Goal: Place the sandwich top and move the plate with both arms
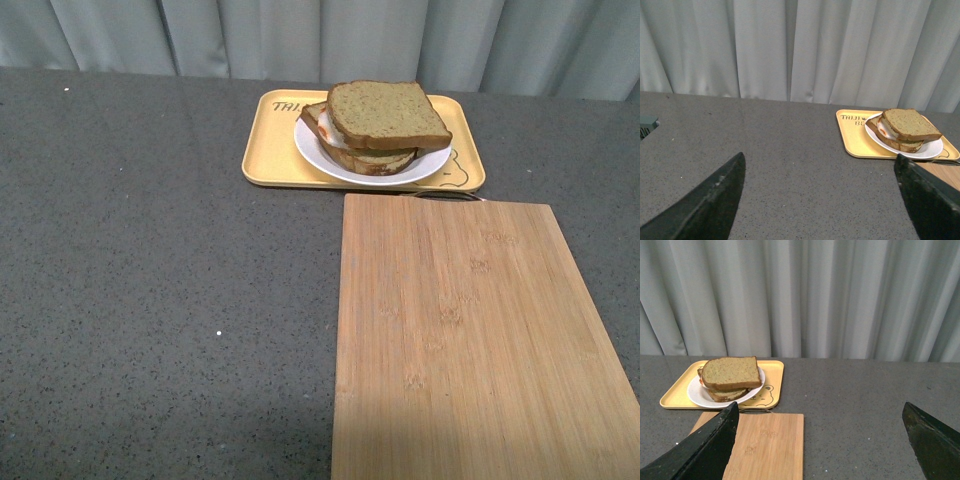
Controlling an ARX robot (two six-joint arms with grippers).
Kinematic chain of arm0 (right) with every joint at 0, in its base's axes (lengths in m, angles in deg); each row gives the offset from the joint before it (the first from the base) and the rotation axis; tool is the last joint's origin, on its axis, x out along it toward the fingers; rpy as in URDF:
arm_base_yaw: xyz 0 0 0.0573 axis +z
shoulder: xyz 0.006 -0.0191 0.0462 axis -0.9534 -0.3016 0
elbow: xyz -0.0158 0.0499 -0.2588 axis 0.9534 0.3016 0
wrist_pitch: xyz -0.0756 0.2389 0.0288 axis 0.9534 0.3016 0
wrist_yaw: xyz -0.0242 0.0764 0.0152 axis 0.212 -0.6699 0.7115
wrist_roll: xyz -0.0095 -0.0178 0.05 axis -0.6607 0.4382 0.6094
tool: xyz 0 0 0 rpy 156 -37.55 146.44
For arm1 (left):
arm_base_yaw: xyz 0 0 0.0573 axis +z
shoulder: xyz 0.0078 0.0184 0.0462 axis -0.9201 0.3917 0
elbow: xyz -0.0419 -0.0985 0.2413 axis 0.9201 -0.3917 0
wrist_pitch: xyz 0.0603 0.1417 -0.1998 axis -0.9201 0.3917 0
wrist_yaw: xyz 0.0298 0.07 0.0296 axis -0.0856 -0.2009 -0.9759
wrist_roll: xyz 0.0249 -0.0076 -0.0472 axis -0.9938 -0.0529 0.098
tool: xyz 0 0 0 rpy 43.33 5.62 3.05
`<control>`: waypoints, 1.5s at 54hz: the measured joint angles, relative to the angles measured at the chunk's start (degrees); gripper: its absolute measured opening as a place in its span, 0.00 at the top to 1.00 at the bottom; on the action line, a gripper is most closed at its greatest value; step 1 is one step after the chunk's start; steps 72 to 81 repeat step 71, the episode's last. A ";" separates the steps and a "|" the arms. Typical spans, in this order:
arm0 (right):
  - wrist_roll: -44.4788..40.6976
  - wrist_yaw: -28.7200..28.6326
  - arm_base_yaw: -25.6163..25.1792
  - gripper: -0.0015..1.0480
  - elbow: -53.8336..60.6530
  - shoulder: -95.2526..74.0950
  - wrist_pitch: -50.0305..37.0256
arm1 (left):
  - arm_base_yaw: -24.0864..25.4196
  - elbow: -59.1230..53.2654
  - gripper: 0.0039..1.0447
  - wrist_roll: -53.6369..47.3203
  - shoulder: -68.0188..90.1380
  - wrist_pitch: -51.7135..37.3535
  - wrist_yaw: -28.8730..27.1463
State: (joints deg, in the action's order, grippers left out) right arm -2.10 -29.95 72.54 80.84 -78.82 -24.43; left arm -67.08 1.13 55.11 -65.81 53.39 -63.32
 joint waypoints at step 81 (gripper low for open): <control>0.02 0.00 0.00 0.09 0.00 0.00 0.00 | 0.00 0.00 0.06 -0.07 0.00 0.00 0.00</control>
